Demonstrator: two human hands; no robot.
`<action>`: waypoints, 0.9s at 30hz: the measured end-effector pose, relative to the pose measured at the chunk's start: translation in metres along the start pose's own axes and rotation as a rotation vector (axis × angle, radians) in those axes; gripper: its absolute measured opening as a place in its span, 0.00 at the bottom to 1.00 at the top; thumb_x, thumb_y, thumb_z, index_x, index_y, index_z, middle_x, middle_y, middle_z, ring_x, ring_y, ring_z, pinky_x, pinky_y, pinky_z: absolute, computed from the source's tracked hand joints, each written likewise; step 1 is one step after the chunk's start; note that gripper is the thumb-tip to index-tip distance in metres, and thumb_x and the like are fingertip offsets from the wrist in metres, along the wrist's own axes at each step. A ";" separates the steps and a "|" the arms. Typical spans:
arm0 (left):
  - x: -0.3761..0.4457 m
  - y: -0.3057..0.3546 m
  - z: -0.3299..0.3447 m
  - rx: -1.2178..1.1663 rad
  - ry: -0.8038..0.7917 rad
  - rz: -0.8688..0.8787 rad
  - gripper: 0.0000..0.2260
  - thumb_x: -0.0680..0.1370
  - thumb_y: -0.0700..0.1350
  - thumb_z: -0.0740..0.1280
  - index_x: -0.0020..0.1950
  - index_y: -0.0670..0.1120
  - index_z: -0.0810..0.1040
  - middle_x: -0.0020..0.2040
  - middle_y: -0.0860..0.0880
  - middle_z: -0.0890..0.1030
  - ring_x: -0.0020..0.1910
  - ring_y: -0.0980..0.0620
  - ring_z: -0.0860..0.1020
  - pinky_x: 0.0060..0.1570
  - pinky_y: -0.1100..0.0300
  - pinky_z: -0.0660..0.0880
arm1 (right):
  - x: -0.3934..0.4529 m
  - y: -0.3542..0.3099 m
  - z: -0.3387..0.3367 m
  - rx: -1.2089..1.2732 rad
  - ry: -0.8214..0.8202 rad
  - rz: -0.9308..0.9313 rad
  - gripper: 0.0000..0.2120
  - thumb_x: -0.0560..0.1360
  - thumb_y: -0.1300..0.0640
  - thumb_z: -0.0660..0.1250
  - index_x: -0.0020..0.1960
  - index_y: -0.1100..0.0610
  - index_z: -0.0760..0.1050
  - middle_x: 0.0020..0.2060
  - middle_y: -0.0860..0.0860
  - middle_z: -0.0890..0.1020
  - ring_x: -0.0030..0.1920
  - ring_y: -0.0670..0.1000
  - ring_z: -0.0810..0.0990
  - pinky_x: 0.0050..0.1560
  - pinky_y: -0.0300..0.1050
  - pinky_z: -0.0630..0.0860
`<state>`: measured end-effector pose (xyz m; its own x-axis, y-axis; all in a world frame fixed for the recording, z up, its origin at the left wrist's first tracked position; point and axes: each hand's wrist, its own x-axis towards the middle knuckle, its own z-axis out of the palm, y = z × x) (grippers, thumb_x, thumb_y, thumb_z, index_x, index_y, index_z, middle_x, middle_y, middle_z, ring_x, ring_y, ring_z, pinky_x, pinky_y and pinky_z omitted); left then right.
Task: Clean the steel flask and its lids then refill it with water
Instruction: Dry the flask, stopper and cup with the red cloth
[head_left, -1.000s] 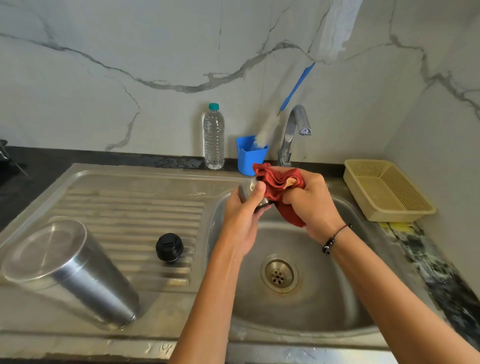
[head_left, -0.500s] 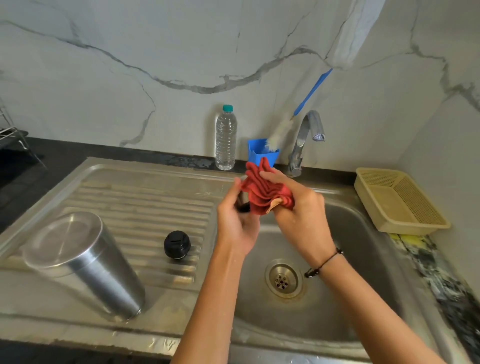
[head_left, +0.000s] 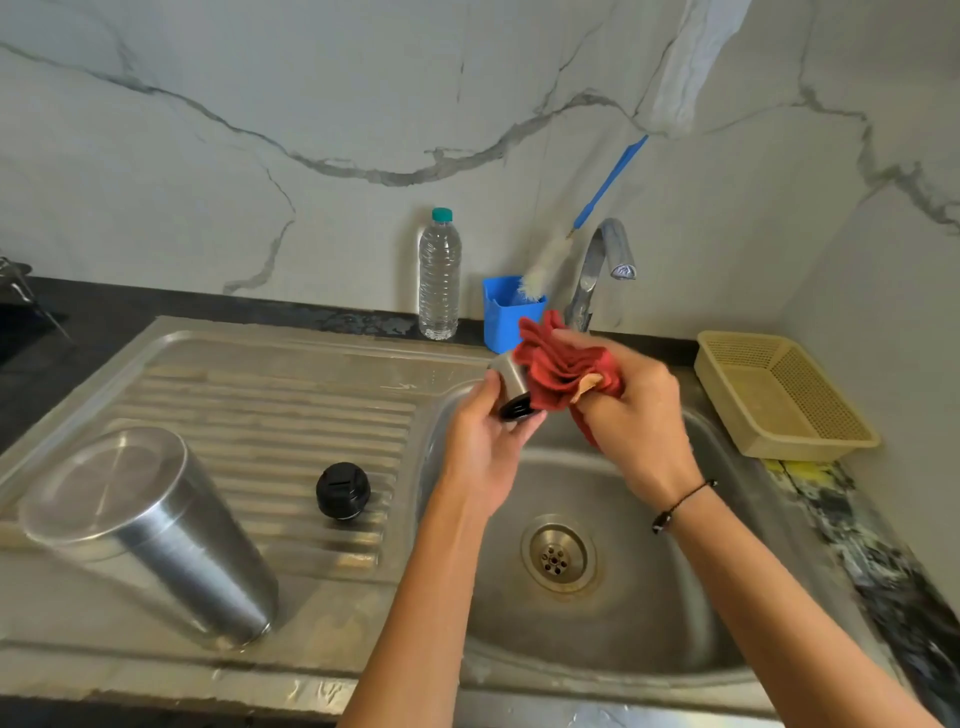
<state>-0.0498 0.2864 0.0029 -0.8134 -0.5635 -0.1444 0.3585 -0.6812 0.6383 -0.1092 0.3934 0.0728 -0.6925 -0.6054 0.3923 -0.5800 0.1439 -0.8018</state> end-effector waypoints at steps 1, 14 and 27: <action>-0.002 0.002 0.001 0.020 -0.039 0.000 0.15 0.79 0.50 0.61 0.57 0.41 0.78 0.59 0.41 0.80 0.60 0.46 0.78 0.65 0.51 0.70 | -0.005 -0.001 0.006 -0.076 -0.009 -0.070 0.22 0.68 0.68 0.64 0.58 0.51 0.79 0.56 0.45 0.80 0.53 0.43 0.80 0.56 0.41 0.76; -0.004 0.003 -0.002 0.158 -0.173 0.086 0.25 0.66 0.48 0.79 0.58 0.42 0.76 0.53 0.44 0.82 0.55 0.48 0.79 0.54 0.56 0.77 | 0.003 0.007 -0.004 0.189 -0.145 0.186 0.26 0.67 0.77 0.58 0.52 0.52 0.81 0.40 0.45 0.85 0.42 0.39 0.81 0.47 0.34 0.76; -0.006 0.002 0.002 0.812 0.118 0.363 0.30 0.63 0.38 0.77 0.63 0.42 0.72 0.55 0.44 0.79 0.58 0.42 0.78 0.60 0.43 0.74 | 0.003 -0.021 -0.003 -0.341 -0.313 -0.239 0.27 0.61 0.59 0.58 0.58 0.52 0.80 0.61 0.54 0.79 0.63 0.52 0.75 0.62 0.49 0.73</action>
<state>-0.0447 0.2894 0.0064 -0.6449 -0.7545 0.1222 0.1134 0.0637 0.9915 -0.0998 0.3906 0.0923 -0.3924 -0.8500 0.3513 -0.8491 0.1880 -0.4936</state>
